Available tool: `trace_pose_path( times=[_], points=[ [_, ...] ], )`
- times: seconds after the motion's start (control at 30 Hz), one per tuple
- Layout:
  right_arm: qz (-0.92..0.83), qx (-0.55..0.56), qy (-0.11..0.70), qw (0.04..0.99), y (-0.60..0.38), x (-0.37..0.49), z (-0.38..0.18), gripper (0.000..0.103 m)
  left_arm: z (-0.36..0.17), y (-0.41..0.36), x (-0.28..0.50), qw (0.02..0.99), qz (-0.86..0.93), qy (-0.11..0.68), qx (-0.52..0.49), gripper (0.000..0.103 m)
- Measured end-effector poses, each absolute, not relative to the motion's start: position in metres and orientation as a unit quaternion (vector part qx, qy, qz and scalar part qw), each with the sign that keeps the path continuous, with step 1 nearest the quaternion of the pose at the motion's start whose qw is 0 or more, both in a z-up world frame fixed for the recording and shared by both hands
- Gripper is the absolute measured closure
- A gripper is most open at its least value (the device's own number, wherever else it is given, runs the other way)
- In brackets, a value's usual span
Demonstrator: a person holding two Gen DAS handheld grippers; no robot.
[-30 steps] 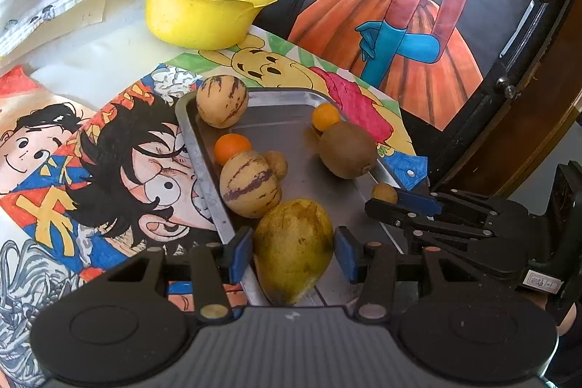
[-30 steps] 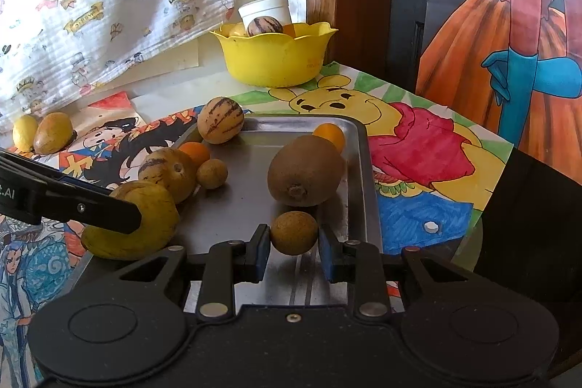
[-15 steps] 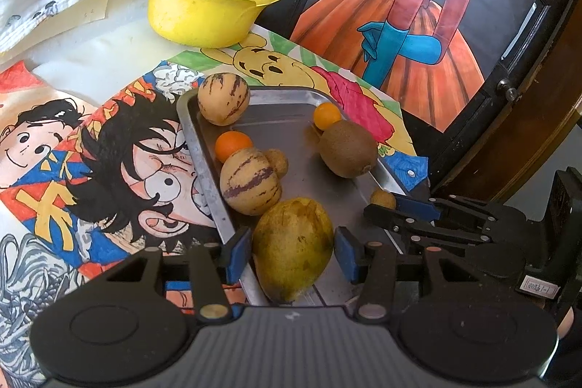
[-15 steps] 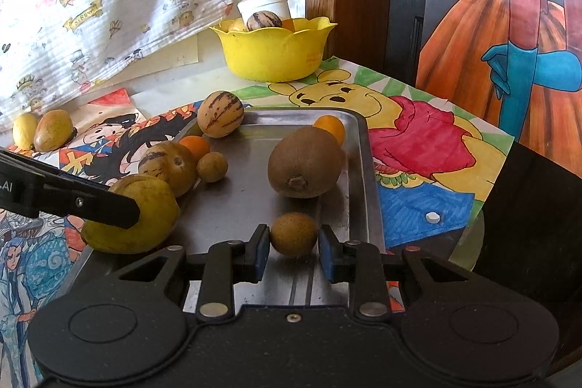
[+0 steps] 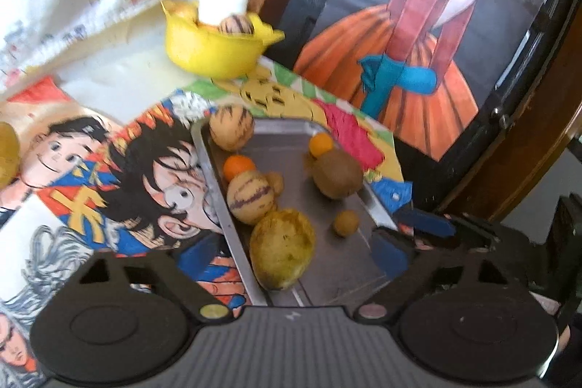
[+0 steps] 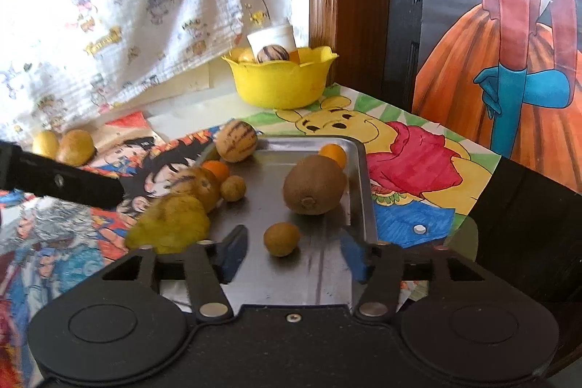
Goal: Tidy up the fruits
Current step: 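Open both tools to release the pear and small brown fruit onto the tray, then lift both tools off the tray and move toward the loose yellow fruits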
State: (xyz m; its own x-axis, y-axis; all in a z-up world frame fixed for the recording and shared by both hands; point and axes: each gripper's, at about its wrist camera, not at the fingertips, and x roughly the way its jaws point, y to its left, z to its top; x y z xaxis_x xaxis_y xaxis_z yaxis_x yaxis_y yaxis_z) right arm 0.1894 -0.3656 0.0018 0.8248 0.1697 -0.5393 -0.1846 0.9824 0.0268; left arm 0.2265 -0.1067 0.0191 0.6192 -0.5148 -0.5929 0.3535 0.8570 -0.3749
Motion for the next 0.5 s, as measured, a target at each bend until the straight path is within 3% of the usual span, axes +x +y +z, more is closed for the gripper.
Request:
trace_pose_path(
  times=[0.23,0.5],
  points=[
    [0.114,-0.008,0.268,0.957,-0.350,0.148,0.024,0.004,0.038,-0.090,0.191,0.918,-0.208,0.325,-0.093,0.000],
    [0.121,0.005,0.294,0.948,-0.321,0.104,0.037,0.001,0.044,-0.072,0.139,0.933,-0.187,0.298,-0.067,0.000]
  ],
)
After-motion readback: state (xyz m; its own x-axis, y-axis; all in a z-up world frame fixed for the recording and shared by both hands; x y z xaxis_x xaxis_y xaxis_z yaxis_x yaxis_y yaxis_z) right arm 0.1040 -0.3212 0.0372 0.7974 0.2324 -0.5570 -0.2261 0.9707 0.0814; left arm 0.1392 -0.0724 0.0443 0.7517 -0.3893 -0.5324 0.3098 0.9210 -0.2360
